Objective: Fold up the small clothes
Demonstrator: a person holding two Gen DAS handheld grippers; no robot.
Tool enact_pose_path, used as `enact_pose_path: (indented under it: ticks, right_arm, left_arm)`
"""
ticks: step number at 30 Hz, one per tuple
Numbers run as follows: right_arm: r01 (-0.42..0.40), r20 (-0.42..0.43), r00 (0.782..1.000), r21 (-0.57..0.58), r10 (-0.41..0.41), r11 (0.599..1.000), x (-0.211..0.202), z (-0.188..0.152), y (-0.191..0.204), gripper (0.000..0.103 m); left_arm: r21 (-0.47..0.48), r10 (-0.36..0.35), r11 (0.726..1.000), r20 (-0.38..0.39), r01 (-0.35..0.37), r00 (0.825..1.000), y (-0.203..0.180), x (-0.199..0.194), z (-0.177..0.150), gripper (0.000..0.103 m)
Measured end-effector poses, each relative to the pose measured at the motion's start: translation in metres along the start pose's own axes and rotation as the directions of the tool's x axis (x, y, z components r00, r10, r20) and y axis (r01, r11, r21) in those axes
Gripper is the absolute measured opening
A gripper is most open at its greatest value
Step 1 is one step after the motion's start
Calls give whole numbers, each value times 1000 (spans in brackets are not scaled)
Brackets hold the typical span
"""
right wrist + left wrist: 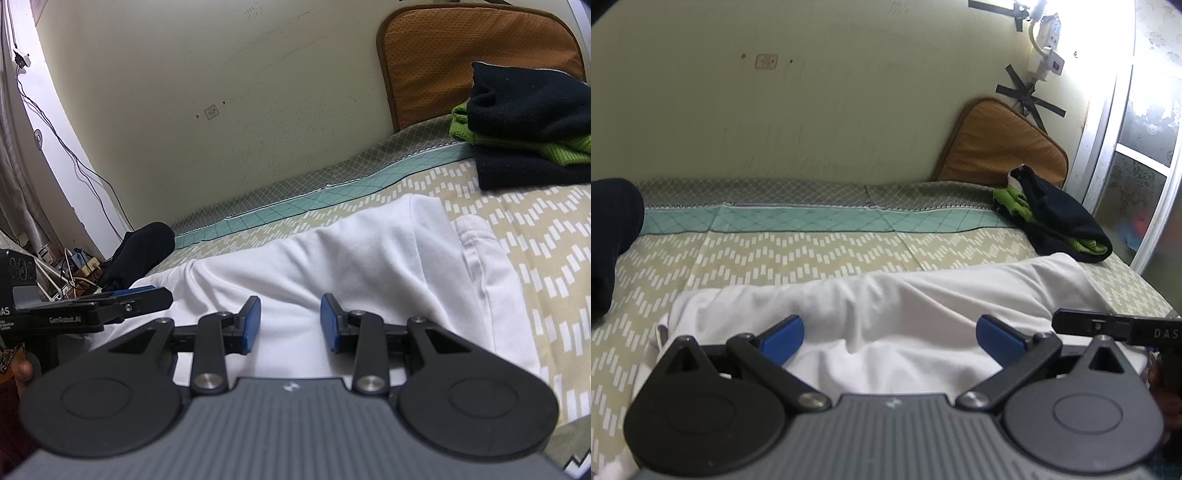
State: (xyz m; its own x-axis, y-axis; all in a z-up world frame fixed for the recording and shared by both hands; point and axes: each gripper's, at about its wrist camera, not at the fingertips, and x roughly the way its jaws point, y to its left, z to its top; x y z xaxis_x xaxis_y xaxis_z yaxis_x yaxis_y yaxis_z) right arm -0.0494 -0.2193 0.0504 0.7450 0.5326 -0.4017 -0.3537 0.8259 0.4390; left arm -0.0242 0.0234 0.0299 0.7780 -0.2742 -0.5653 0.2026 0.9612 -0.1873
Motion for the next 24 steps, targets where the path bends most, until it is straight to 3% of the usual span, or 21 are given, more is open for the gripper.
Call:
enact_pose_path:
  ticks: [24]
  right_arm:
    - [-1,0,1000,0,1,1000,0,0,0,39]
  left_arm:
    - [20,15,1000,-68,-13,998,3,13,0,103]
